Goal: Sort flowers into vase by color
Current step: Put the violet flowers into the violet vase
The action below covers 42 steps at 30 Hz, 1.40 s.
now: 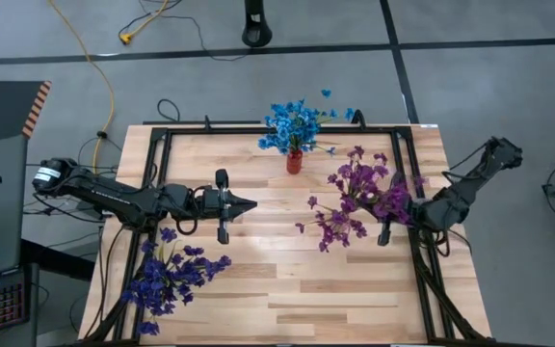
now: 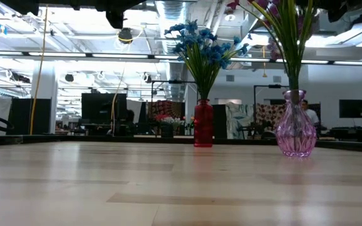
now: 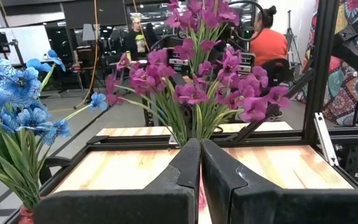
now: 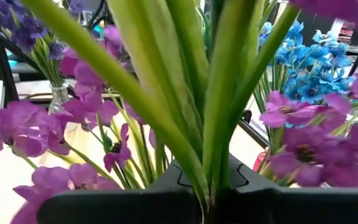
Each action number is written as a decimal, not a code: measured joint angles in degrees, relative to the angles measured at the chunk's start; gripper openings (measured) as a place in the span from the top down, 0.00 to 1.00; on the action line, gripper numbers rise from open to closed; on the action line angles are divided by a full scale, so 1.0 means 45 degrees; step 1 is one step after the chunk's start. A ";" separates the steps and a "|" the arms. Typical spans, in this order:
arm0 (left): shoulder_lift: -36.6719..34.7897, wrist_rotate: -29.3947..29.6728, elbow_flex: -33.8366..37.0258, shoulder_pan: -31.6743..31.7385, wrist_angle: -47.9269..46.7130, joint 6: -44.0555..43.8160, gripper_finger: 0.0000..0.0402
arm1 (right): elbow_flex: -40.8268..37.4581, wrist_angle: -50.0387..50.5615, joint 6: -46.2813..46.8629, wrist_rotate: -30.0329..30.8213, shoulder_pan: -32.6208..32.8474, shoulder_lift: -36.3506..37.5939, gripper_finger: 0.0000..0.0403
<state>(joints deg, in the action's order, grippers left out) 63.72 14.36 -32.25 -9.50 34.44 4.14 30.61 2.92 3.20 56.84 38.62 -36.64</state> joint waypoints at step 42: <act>0.0005 -0.0052 0.0000 0.0000 -0.0102 -0.0372 1.00 | -0.0010 -0.0383 0.1574 0.0877 0.0085 -0.1006 0.92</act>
<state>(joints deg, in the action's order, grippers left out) 63.75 14.13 -32.25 -9.50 33.98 2.47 30.57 1.19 10.28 60.78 39.00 -41.17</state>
